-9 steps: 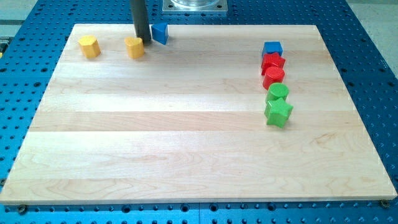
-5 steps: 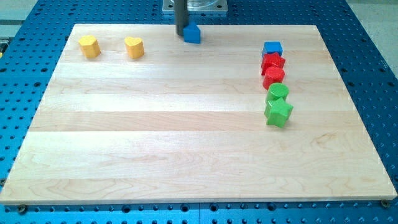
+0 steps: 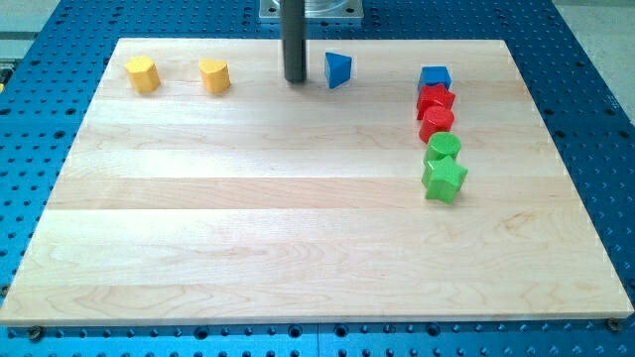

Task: Push the blue triangle into the blue cube

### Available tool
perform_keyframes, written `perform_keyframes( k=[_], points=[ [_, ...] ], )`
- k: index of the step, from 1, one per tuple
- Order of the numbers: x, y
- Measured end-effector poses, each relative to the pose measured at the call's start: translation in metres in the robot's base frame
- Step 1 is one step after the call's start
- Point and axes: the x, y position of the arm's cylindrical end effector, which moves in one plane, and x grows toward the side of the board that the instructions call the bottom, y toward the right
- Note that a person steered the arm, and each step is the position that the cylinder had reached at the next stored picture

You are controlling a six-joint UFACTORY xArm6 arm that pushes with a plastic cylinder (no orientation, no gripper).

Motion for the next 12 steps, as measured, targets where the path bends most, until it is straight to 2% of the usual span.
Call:
perform_keyframes(
  k=[2,4,7,8,9,10,11,12],
  points=[
    [-0.002,0.059],
    [-0.035,0.068],
    [-0.029,0.175],
    [-0.035,0.176],
    [-0.062,0.148],
    [-0.073,0.210],
    [-0.040,0.228],
    [-0.032,0.228]
  ],
)
